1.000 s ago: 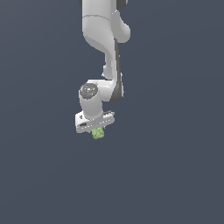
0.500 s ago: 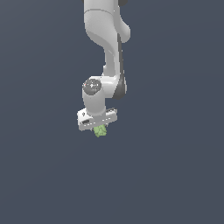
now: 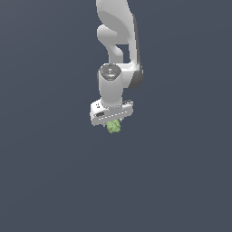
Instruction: Pick up the object and move it to a goal position.
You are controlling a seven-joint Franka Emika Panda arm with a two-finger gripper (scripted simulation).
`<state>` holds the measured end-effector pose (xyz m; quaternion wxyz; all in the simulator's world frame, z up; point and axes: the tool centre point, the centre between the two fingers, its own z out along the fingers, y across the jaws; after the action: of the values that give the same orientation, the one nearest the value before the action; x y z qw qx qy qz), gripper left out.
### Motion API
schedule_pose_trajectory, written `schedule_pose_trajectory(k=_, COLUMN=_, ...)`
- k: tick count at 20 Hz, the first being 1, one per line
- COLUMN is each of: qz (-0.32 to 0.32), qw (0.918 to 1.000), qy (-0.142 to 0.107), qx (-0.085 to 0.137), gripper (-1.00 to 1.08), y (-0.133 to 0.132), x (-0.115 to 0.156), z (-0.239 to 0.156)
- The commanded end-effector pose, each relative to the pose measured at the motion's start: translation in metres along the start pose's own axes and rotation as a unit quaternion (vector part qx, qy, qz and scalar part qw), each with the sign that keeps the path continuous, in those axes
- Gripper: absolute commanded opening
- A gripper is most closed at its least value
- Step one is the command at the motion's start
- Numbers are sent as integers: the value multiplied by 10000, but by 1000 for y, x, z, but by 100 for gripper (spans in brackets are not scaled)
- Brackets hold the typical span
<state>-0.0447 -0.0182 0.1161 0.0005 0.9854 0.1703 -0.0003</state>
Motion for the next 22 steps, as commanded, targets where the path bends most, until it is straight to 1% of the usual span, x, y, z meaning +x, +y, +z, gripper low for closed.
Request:
schedule_pose_trajectory(k=1, qz=-4, qw=10000, qy=4, qx=-4, gripper=-100, y=-21, x=0, z=-21)
schedule_pose_trajectory(k=13, qz=-6, qw=10000, qy=-1, qx=-13, gripper=-100, y=-124, x=1, z=-125)
schedule_pose_trajectory(k=18, qz=-7, qw=10000, qy=1, qx=-6, gripper=-100, y=-157, x=3, z=-159)
schedule_pose_trajectory(k=22, qz=-7, qw=10000, qy=2, qx=0, gripper=-100, y=-174, x=5, z=-177)
